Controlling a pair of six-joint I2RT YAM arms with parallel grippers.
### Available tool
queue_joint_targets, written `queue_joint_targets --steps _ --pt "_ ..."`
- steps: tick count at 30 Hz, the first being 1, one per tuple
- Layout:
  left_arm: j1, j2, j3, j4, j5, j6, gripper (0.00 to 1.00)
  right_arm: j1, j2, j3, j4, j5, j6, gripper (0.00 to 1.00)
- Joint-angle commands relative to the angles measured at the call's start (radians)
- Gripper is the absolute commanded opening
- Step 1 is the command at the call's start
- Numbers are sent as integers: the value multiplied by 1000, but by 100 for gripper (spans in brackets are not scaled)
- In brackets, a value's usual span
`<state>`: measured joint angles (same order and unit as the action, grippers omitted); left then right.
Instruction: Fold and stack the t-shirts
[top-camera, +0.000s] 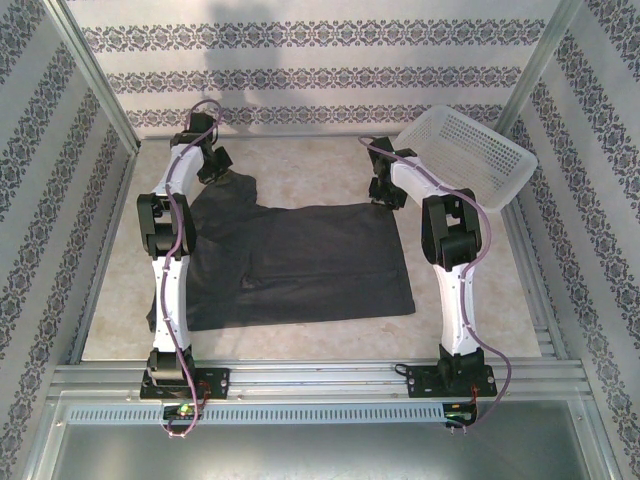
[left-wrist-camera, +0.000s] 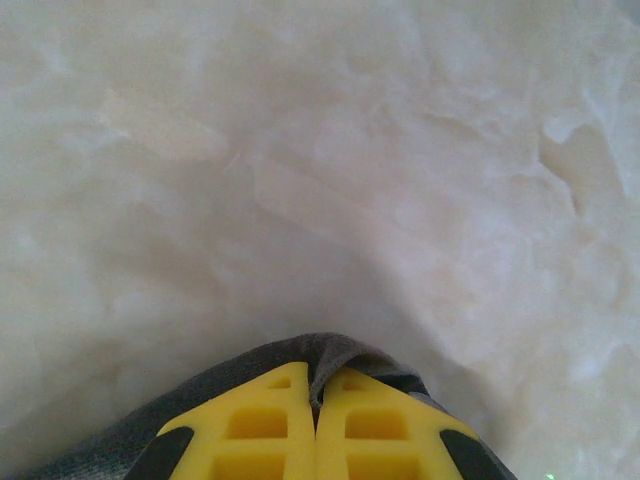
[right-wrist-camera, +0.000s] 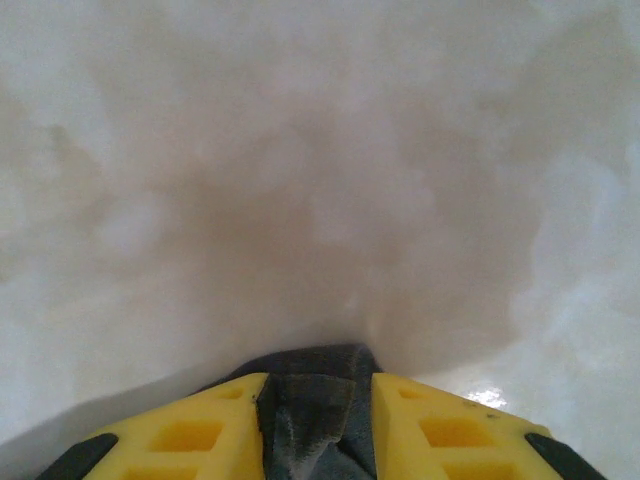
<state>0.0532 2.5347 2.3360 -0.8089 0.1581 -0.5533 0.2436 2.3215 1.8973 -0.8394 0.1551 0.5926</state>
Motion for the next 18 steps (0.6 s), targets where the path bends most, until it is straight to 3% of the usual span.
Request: queue_joint_targets --steps 1,3,9,18 --pt "-6 -51 -4 -50 14 3 0 -3 10 32 -56 30 22 32" --pt "-6 -53 -5 -53 18 0 0 -3 21 44 -61 28 24 28" --pt "-6 -85 -5 -59 0 0 0 -8 10 46 -18 32 -1 1" --pt "7 -157 -18 -69 -38 -2 0 -47 -43 30 56 -27 -39 0"
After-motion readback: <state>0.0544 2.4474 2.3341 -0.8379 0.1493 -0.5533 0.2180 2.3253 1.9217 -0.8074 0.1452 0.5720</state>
